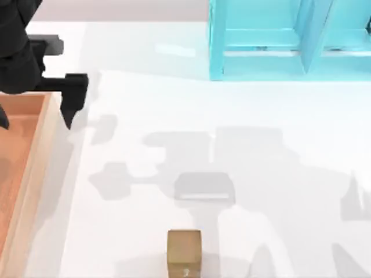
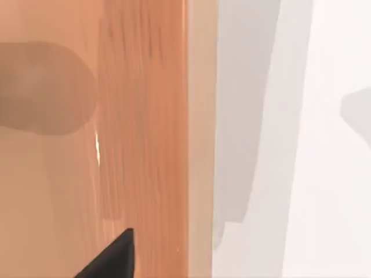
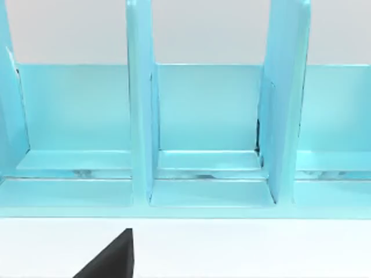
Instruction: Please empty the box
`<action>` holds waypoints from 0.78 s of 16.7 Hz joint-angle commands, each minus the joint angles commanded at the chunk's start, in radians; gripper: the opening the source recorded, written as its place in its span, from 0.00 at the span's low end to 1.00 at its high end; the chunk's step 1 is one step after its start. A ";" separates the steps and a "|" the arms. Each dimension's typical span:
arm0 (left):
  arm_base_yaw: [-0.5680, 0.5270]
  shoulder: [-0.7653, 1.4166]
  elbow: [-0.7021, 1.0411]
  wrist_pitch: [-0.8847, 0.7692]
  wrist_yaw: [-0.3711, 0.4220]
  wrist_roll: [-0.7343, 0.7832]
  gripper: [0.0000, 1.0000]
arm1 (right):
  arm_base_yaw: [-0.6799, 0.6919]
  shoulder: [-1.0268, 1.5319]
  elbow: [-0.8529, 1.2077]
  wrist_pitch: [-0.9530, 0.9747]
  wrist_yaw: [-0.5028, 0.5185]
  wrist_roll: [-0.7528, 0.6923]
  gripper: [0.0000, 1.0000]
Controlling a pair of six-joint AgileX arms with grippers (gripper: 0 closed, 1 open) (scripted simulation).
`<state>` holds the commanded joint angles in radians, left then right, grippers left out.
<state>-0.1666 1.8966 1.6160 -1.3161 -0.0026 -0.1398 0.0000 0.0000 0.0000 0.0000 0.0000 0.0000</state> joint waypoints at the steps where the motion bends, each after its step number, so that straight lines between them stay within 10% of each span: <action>1: 0.079 0.006 0.020 -0.011 0.000 0.080 1.00 | 0.000 0.000 0.000 0.000 0.000 0.000 1.00; 6: 0.319 0.018 0.087 -0.045 0.000 0.321 1.00 | 0.000 0.000 0.000 0.000 0.000 0.000 1.00; 13: 0.338 0.015 0.087 -0.044 -0.001 0.342 1.00 | 0.000 0.000 0.000 0.000 0.000 0.000 1.00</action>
<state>0.1710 1.9121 1.7034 -1.3597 -0.0040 0.2024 0.0000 0.0000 0.0000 0.0000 0.0000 0.0000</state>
